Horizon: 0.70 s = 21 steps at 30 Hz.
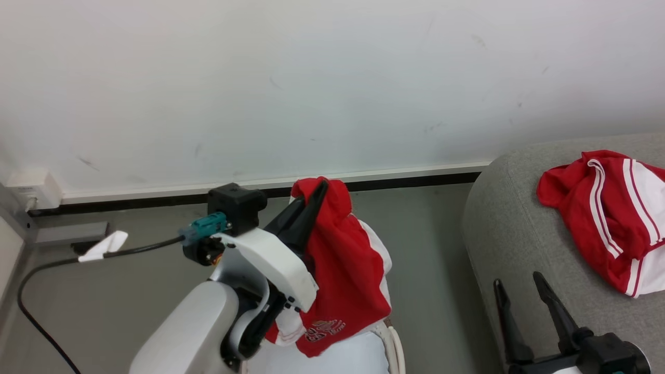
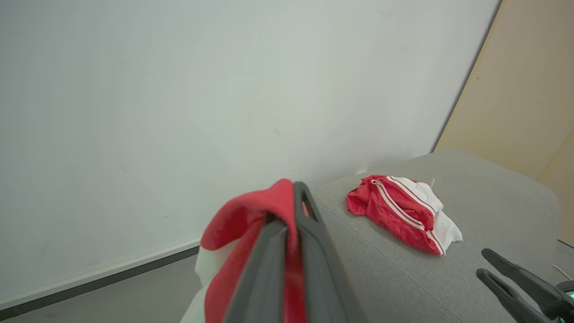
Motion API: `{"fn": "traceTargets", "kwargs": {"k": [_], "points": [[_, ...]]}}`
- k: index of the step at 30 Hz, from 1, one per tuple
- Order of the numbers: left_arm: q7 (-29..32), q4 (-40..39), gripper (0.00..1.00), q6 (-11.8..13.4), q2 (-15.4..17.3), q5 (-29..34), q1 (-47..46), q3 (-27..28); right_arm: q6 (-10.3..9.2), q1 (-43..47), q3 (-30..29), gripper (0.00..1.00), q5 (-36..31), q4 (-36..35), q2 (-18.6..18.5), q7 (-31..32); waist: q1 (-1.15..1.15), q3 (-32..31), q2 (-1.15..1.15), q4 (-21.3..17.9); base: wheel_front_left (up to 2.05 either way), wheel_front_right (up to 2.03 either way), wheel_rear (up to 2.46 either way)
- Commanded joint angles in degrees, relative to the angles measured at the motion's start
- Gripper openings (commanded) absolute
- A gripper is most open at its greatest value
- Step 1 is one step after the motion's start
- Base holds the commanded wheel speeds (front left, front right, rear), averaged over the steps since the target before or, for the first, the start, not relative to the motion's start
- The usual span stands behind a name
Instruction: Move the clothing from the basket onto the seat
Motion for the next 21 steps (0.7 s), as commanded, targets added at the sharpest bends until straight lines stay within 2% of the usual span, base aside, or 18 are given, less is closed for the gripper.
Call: {"fn": "traceTargets", "kwargs": {"k": [1, 8, 16, 21], "points": [[0.2, -0.9, 0.00, 0.2, 0.4, -0.3, 0.8, 0.0, -0.14, 0.0, 0.8, 1.00, -1.4, -0.7, -0.1, 0.0, 0.01, 0.1, 0.00, 0.0, 0.00, 0.00, 0.00], [0.6, -3.8, 0.00, 0.8, 0.3, -0.4, 1.6, -0.6, -0.14, -2.6, 9.0, 1.00, -3.5, -3.7, -0.2, 0.0, 0.01, 0.6, 0.00, -0.2, 0.00, 0.00, 0.00], [0.7, -6.1, 0.00, 0.6, -1.3, -0.2, 2.1, -2.7, -0.14, -5.8, 17.4, 1.00, -2.1, -3.4, -0.2, 0.0, 0.01, 0.8, 0.00, 0.1, 0.00, 0.00, 0.00], [1.4, -8.2, 0.00, 0.3, -2.8, 0.4, 2.4, -5.1, -0.14, -8.3, 19.8, 1.00, -2.5, -2.0, -0.2, 0.0, 0.01, 0.8, 0.00, 0.5, 0.00, 0.00, 0.00]]}}
